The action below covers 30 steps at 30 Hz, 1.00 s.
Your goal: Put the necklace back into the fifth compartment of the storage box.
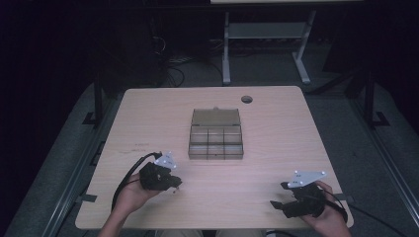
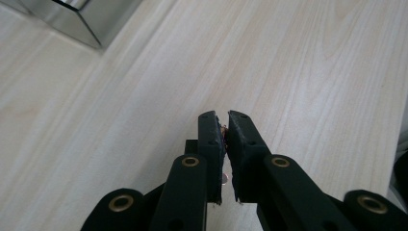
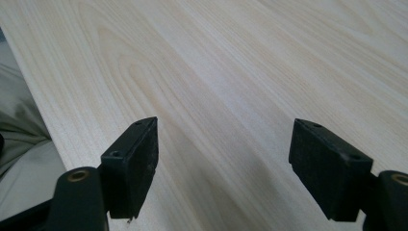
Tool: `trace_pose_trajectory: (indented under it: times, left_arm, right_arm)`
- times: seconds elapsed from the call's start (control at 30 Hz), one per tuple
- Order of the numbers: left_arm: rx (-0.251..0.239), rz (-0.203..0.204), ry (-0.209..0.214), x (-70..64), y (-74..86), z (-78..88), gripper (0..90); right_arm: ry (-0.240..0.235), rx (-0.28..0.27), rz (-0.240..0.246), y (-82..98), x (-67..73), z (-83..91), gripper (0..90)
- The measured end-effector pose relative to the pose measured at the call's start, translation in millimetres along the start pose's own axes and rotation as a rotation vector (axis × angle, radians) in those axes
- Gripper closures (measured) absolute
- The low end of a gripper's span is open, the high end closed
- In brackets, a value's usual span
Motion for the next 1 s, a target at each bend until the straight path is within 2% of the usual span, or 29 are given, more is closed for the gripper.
trace_pose_trajectory:
  times: [0.07, 0.17, 0.2, 0.27, 0.3, 0.5, 0.73, 1.0]
  left_arm:
    - [-0.020, 0.014, 0.010, -0.8, -2.2, 4.5, 84.0]
    - [-0.024, 0.003, 0.008, 0.1, -4.8, 11.1, 84.0]
    - [-0.034, 0.011, 0.010, -0.9, -6.5, 12.7, 84.0]
    - [-0.030, -0.004, 0.005, 0.0, -7.5, 15.8, 84.0]
    - [-0.046, 0.000, 0.005, -0.2, -10.3, 18.4, 84.0]
    - [-0.041, -0.007, 0.005, 0.1, -15.7, 22.1, 84.0]
    - [-0.055, 0.009, 0.022, -1.5, -24.3, 24.6, 84.0]
    - [-0.036, -0.006, 0.026, -2.0, -35.9, 28.5, 84.0]
  right_arm:
    - [0.000, 0.000, -0.001, -0.1, -0.1, -0.1, 25.5]
    - [0.001, 0.002, -0.002, 0.0, -0.5, -0.8, 25.5]
    - [0.000, 0.001, 0.004, -0.2, -0.9, -1.1, 25.5]
    - [0.001, 0.002, 0.006, -0.4, -1.0, -1.0, 25.4]
    - [0.002, 0.000, 0.009, -0.5, -1.3, -0.9, 25.4]
    - [0.001, 0.000, 0.000, -0.2, -1.3, -1.0, 25.4]
    - [-0.001, 0.003, 0.009, 0.0, -2.0, -1.4, 25.4]
    - [0.001, -0.005, -0.001, -0.1, -3.6, -0.8, 25.4]
Point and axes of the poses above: each handheld gripper's, and its own axes: z roughly backward along the jaws, y roughly out of its underside, x roughly to its left, the point moved 7 cm from there along -z, roughly forward along the jaws, and after that the axes turned 8 degrees about z, right-handed, at the moved point
